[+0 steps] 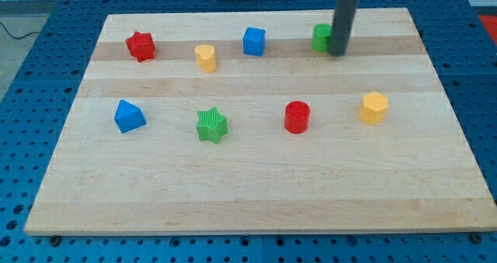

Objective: Move the green circle into the blue cube

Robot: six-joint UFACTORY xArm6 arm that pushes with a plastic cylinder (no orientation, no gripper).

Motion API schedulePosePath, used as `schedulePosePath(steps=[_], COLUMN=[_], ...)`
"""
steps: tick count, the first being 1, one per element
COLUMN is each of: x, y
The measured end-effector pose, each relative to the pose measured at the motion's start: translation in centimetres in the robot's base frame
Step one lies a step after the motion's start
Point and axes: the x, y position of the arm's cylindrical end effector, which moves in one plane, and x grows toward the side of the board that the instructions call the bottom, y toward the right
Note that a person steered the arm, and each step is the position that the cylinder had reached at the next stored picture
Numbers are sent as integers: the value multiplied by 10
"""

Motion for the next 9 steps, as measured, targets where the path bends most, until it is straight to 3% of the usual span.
schedulePosePath(steps=[1,2,3,4,9], x=[-35,-58,-53,-52,-22], y=[45,29,13,46,-75])
